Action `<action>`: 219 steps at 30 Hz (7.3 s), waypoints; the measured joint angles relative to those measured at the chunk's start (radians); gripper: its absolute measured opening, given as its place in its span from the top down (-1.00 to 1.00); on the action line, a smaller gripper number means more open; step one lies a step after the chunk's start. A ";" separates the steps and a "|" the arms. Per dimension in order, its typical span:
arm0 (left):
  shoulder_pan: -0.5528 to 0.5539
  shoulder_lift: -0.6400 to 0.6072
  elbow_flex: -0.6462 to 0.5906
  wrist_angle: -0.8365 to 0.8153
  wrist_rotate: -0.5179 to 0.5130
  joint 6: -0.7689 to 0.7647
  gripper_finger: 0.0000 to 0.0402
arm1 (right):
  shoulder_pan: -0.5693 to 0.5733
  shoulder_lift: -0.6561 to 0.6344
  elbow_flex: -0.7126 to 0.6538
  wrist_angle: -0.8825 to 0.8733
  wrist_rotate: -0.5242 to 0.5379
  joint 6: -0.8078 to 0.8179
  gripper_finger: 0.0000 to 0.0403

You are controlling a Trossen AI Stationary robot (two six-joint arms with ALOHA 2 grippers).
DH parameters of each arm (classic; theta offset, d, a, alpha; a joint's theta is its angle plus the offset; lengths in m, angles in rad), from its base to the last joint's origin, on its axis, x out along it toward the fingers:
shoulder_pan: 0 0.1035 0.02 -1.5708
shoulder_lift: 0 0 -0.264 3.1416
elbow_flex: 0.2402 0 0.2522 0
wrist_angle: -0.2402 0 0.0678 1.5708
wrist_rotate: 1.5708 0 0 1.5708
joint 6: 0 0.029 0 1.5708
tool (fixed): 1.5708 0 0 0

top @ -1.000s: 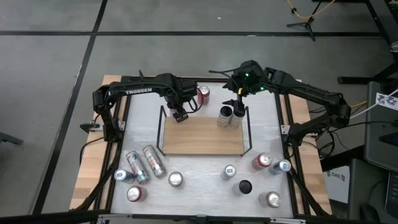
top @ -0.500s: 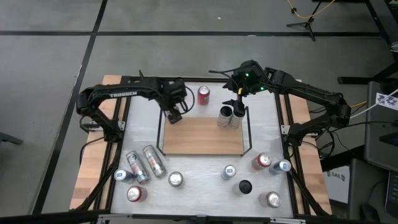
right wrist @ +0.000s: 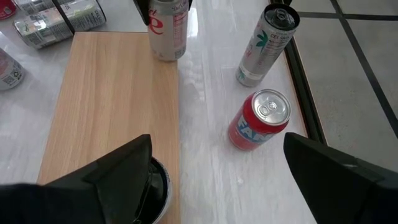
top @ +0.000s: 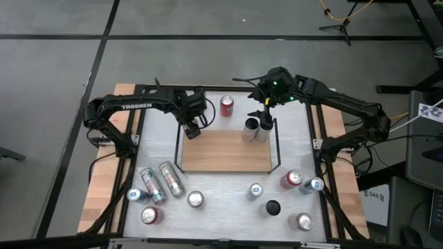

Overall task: Place canned beverage on shelf
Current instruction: Put the top left silver-red soda can on the shelf, then put the top left white-pink soda can on the shelf aligned with other white-pink soda can

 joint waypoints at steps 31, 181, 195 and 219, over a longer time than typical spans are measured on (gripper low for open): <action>0.000 0.006 -0.005 -0.002 -0.011 -0.008 -0.58 | 0.000 0.000 0.000 0.000 0.000 0.000 -0.79; 0.351 0.216 0.178 0.265 -0.089 0.180 -0.90 | 0.000 0.000 0.000 0.004 0.000 0.003 -0.79; 0.350 0.216 0.178 0.265 -0.089 0.155 -0.44 | 0.000 -0.023 0.000 -0.058 0.036 0.003 -0.79; 0.331 0.214 0.422 0.093 -0.093 0.148 -0.21 | 0.000 -0.273 0.000 -0.206 -0.130 -0.027 -0.79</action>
